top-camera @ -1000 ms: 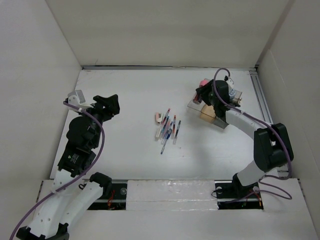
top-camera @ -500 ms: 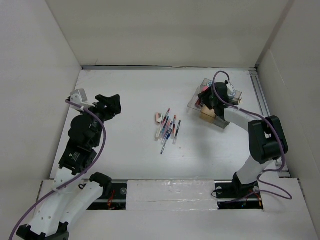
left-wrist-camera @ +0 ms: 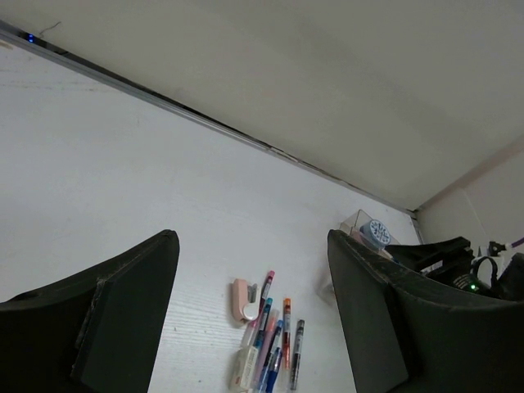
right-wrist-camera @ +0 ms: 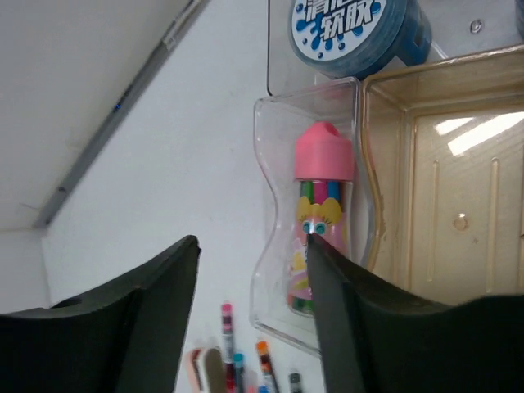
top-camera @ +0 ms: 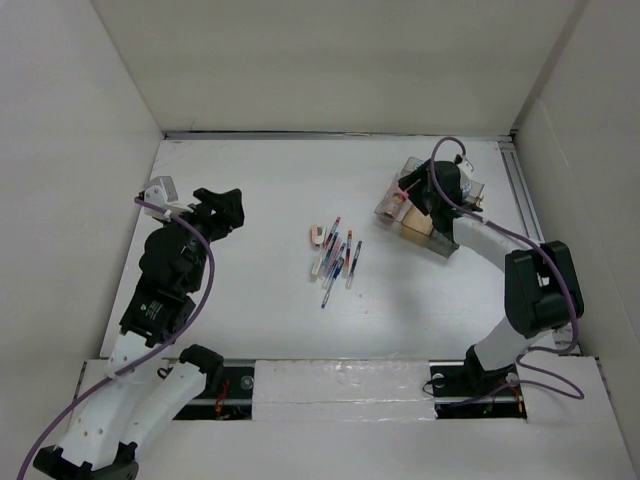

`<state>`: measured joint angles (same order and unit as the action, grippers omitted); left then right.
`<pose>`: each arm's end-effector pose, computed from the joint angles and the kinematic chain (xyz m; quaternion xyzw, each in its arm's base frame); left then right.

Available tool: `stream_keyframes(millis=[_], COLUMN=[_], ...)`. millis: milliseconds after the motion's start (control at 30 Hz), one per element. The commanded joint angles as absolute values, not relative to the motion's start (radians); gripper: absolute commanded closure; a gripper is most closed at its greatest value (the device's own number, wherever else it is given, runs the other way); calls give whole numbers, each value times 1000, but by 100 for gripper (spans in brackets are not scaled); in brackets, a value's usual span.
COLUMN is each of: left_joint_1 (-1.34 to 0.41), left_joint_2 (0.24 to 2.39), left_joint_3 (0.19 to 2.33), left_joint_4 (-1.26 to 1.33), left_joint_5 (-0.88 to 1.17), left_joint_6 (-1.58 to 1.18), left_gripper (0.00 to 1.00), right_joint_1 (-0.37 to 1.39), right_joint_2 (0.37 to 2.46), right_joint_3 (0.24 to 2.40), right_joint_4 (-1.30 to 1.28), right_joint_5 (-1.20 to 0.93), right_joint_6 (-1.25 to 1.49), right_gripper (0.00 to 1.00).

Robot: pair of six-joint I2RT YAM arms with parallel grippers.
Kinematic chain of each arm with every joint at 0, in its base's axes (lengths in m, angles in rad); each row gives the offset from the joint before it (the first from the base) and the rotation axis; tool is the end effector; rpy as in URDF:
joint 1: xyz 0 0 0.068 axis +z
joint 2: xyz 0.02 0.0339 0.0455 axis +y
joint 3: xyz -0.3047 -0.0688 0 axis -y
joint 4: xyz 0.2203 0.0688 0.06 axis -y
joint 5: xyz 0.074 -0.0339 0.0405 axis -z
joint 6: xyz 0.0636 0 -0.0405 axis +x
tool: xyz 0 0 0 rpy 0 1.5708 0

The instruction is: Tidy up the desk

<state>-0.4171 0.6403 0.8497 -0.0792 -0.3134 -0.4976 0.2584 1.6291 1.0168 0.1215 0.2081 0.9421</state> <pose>0.1104 -0.0275 0.4175 -0.1434 0.6463 -0.2355 0.7116 0.3637 0.0825 0.2760 0.3363 0.7858 0.2153 0.4723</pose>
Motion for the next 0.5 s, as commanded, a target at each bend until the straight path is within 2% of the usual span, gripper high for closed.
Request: stream_keyframes(millis=[0, 67, 100, 133, 167, 300, 333, 367, 400, 433, 467], left_joint_1=[-413, -413, -413, -413, -413, -413, -413, -413, -413, -413, -413], left_joint_2=[646, 647, 646, 643, 646, 654, 650, 649, 653, 660, 661], left_joint_3=[856, 858, 856, 851, 851, 858, 853, 850, 851, 856, 861], left_joint_4=[-38, -49, -48, -35, -32, -46, -35, -31, -29, -37, -44], left_joint_5=[-304, -301, -301, -301, -301, -293, -293, -295, -291, -293, -295], left_joint_6=[-489, -489, -489, -489, -489, -489, -489, -489, -489, -489, -491], left_gripper=[31, 31, 31, 31, 31, 31, 31, 31, 31, 31, 31], right_joint_1=[293, 330, 377, 408, 441, 607, 632, 673, 695, 715, 770], right_joint_2=[1562, 1533, 1505, 1494, 1488, 1529, 1572, 1595, 1617, 1640, 1713], right_joint_3=[1009, 986, 976, 950, 934, 933, 951, 1007, 1037, 1060, 1130], right_joint_4=[150, 167, 176, 198, 212, 230, 209, 187, 166, 150, 140], right_joint_5=[259, 297, 304, 296, 287, 264, 244, 238, 241, 245, 282], right_joint_6=[916, 894, 887, 871, 859, 819, 813, 804, 793, 763, 744], right_gripper=[43, 70, 91, 98, 100, 100, 96, 90, 75, 67, 47])
